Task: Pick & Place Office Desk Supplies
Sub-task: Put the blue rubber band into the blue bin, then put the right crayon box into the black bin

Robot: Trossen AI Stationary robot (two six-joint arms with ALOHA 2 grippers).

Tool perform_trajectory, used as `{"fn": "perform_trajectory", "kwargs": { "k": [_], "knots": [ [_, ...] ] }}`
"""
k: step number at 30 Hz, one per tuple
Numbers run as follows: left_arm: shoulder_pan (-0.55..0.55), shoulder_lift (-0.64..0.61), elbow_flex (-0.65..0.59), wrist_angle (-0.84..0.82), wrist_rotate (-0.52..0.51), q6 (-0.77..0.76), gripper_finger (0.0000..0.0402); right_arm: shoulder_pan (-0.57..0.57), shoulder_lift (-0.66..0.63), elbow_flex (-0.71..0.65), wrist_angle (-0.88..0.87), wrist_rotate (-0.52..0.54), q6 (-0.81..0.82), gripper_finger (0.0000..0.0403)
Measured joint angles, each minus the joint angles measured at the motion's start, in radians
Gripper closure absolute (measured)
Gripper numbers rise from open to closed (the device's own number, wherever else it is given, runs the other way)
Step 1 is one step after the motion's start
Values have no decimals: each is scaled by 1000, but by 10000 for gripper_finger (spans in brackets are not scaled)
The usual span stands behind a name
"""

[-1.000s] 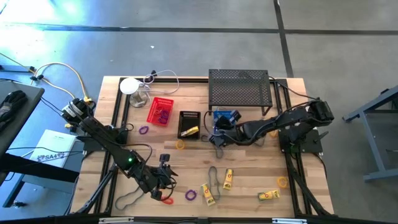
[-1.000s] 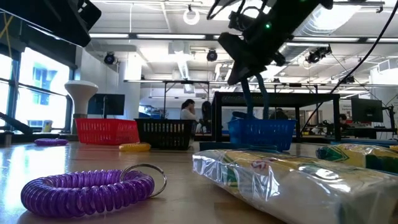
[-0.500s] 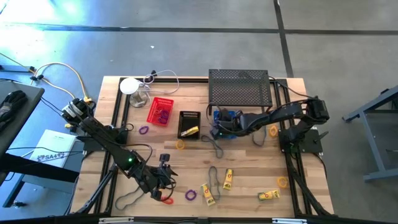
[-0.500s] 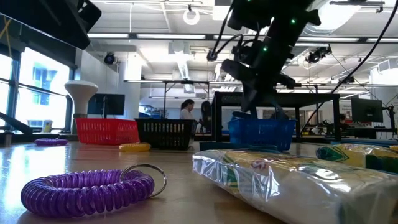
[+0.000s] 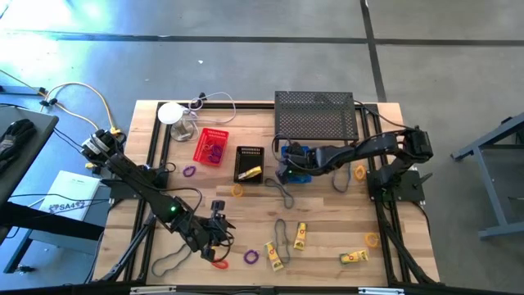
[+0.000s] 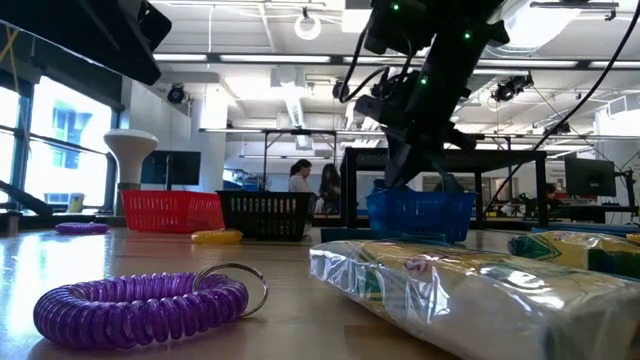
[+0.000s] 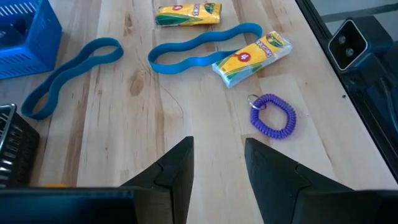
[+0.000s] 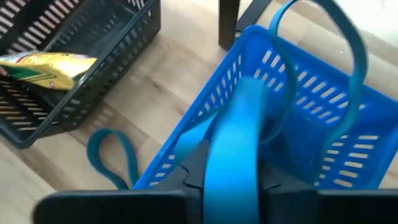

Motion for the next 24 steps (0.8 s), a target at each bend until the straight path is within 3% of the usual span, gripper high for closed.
{"fn": "perform_trajectory", "kwargs": {
  "k": [7,11,16,24],
  "knots": [
    [0,0,0,0,0,0,265,2,-1,0,5,60,-17,265],
    [0,0,0,-1,0,0,265,2,-1,0,8,62,-29,241],
    [0,0,0,-3,0,0,265,2,-1,0,-3,62,-30,241],
    [0,0,0,-4,0,-1,265,6,-29,0,-74,57,-76,274]
  ]
}}
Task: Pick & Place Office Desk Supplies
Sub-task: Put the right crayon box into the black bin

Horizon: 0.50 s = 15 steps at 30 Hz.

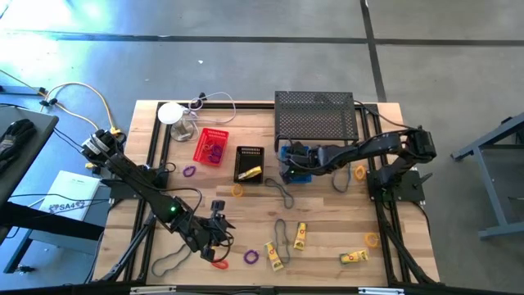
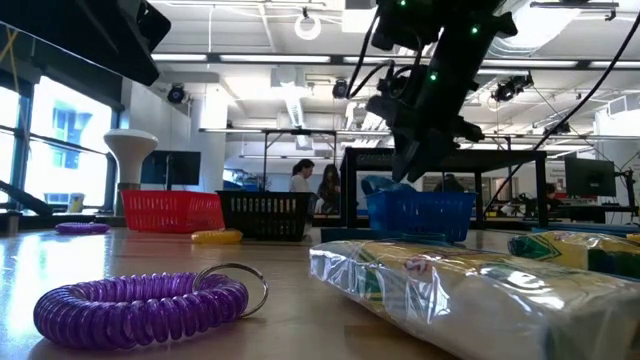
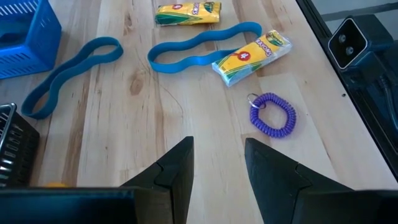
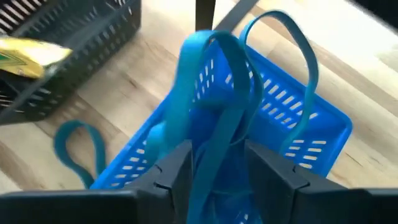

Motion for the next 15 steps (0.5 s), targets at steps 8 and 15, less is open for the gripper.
{"fn": "perform_trajectory", "kwargs": {
  "k": [8,15],
  "knots": [
    [0,0,0,-4,0,-4,265,19,-57,0,-69,-50,-29,308],
    [0,0,0,-4,0,-9,265,98,-134,0,-183,-174,19,326]
  ]
}}
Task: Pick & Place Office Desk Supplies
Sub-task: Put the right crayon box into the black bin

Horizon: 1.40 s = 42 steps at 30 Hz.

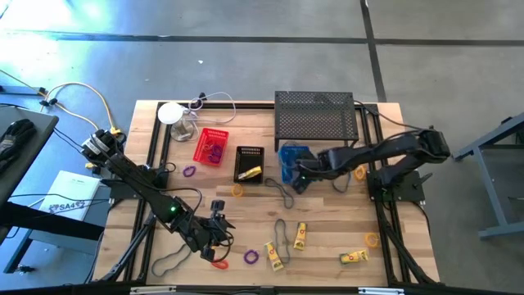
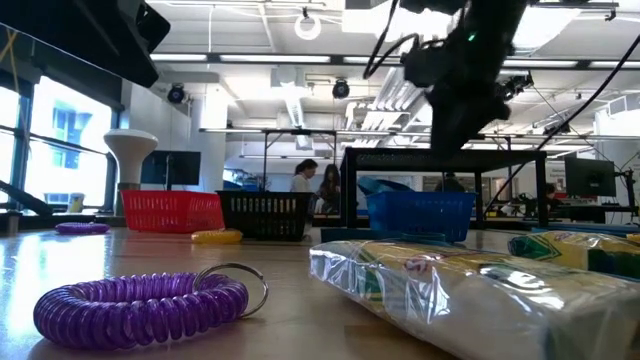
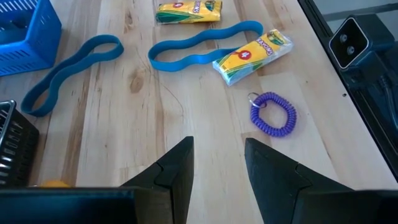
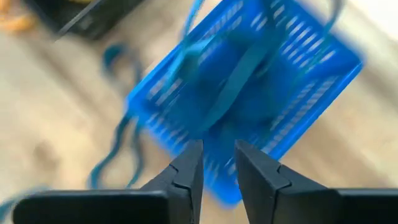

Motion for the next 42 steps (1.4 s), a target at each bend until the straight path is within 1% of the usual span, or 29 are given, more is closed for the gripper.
{"fn": "perform_trajectory", "kwargs": {
  "k": [5,12,15,18,22,24,26,30,33,36,38,42],
  "knots": [
    [0,0,0,0,0,-2,265,110,-13,0,-39,-87,100,328],
    [0,0,0,0,0,13,265,305,6,0,-114,-104,277,328],
    [0,0,0,0,0,32,265,392,7,0,-106,-90,314,328],
    [0,0,0,0,0,71,265,474,11,0,-83,-81,391,328],
    [5,0,0,1,0,139,265,565,10,0,-29,-6,509,323],
    [13,0,0,2,0,168,265,597,10,0,-17,-8,552,312],
    [28,0,0,1,0,188,265,619,10,0,-9,-37,589,295],
    [65,0,0,2,0,210,265,656,10,0,-4,-54,621,243],
    [94,0,0,2,0,212,265,689,10,0,18,-56,581,201],
    [125,0,0,2,16,213,265,727,10,0,53,-84,501,170],
    [144,0,0,2,50,229,265,755,10,0,68,-109,498,161],
    [177,0,0,2,114,243,265,803,10,0,71,-113,532,159]
  ]
}}
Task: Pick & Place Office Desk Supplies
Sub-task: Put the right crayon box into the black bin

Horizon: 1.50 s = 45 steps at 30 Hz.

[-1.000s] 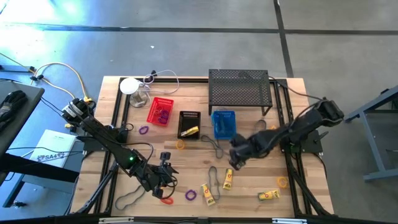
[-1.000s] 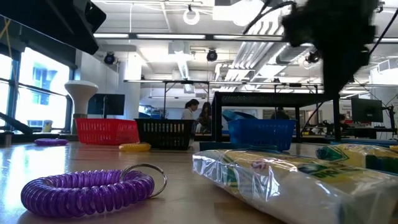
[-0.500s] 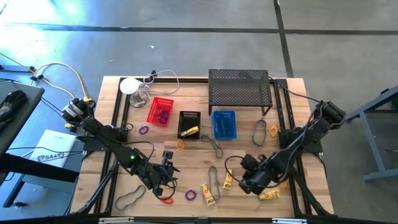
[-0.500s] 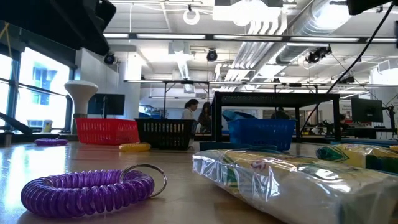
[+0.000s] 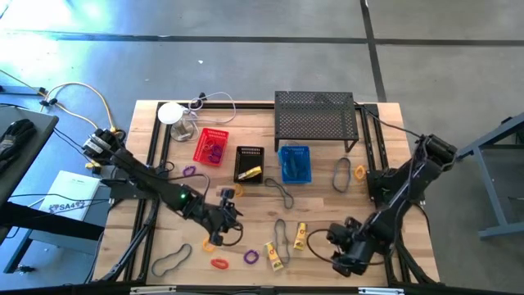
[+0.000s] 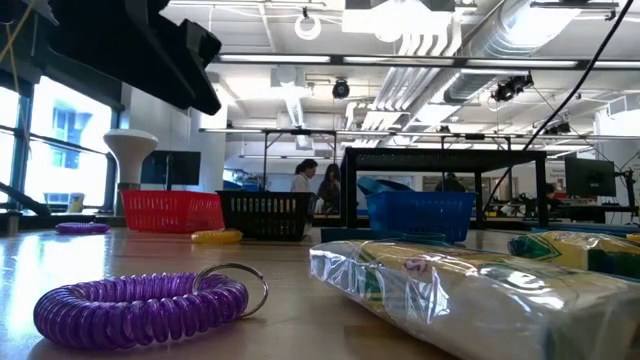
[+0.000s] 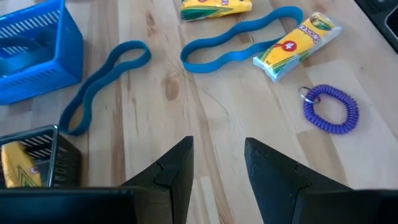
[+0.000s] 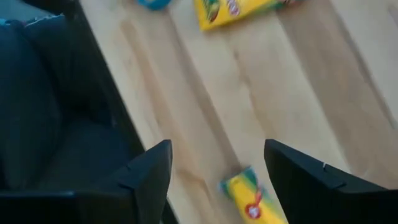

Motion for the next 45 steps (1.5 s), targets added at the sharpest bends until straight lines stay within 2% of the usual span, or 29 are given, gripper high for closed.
{"fn": "perform_trajectory", "kwargs": {
  "k": [6,11,20,28,33,37,40,45],
  "knots": [
    [22,0,0,1,41,-4,265,48,0,0,8,-4,101,164],
    [19,0,0,1,41,-4,265,72,1,0,8,-80,98,165],
    [19,0,0,2,41,-5,265,97,24,0,24,-75,105,165],
    [19,0,0,6,41,-13,265,92,24,0,162,-50,84,165],
    [19,0,0,6,41,-32,265,83,24,0,145,-113,99,165],
    [19,0,0,6,41,-34,265,46,24,0,61,-159,271,165],
    [19,0,0,6,41,-34,265,39,24,0,53,-162,229,165],
    [19,0,0,6,40,-33,265,28,25,48,-12,-257,187,165]
  ]
}}
